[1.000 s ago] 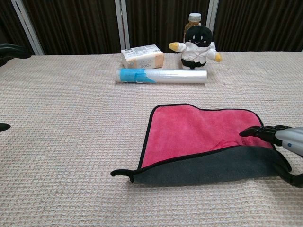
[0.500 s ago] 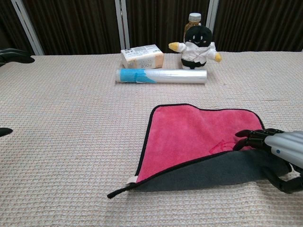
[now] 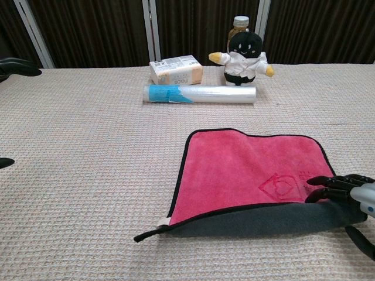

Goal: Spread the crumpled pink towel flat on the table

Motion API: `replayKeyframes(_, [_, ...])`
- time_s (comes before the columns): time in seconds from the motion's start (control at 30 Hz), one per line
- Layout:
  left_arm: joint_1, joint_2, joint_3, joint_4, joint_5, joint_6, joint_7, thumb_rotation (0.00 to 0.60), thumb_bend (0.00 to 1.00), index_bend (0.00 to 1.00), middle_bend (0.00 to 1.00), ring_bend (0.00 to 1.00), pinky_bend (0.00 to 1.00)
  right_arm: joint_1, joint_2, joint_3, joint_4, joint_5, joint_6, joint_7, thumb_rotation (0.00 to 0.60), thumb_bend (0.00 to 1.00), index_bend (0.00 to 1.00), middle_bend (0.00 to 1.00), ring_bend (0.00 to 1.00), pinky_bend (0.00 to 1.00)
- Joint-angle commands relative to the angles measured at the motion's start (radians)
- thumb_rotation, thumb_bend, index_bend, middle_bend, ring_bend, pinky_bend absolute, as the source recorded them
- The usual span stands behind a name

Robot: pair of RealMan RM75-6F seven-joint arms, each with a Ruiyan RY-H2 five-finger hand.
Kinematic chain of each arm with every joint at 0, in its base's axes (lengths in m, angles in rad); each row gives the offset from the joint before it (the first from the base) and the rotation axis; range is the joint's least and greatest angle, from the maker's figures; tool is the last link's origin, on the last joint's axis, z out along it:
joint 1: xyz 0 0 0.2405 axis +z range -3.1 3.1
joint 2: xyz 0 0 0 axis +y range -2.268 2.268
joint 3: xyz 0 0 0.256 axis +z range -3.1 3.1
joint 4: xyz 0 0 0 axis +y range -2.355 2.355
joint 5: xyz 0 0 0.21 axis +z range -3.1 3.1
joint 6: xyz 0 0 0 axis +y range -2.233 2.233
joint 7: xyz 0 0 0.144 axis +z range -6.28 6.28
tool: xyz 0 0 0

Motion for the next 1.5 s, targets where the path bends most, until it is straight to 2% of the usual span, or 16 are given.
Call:
replayKeyframes(0.03, [0.002,-0.001,0.000,-0.001,0.005,0.000,0.001,0.600,0.24,0.08,0.01,0.00,0.00,-0.015,0.010,-0.019,-0.003,-0.034,0.022,0.010,0.600,0.67,0.21,0.00,0.00,0.00])
replayKeyframes(0.37, [0.007,0.003,-0.006,-0.003,0.011,-0.005,-0.010,0.600,0.24,0.09,0.01,0.00,0.00,-0.070,0.040,-0.077,-0.004,-0.118,0.078,0.029,0.600,0.68,0.21,0.00,0.00,0.00])
replayKeyframes(1.07, [0.018,0.009,-0.015,-0.008,0.022,-0.006,-0.011,0.600,0.24,0.09,0.01,0.00,0.00,-0.167,0.066,-0.149,0.047,-0.262,0.169,0.081,0.600,0.67,0.23,0.00,0.00,0.00])
replayKeyframes(1.3, [0.022,0.013,-0.018,-0.008,0.020,-0.007,-0.013,0.600,0.24,0.09,0.01,0.00,0.00,-0.165,0.062,-0.096,0.061,-0.252,0.186,0.126,0.600,0.67,0.20,0.00,0.00,0.00])
replayKeyframes(1.4, [0.027,0.017,-0.022,-0.001,0.008,-0.006,-0.013,0.600,0.24,0.09,0.01,0.00,0.00,-0.163,0.062,-0.047,0.069,-0.238,0.219,0.138,0.600,0.66,0.16,0.00,0.00,0.00])
replayKeyframes(1.5, [0.034,0.022,-0.028,0.013,-0.011,-0.002,-0.016,0.600,0.24,0.09,0.01,0.00,0.00,-0.155,0.066,0.006,0.075,-0.222,0.245,0.163,0.600,0.60,0.07,0.00,0.00,0.00])
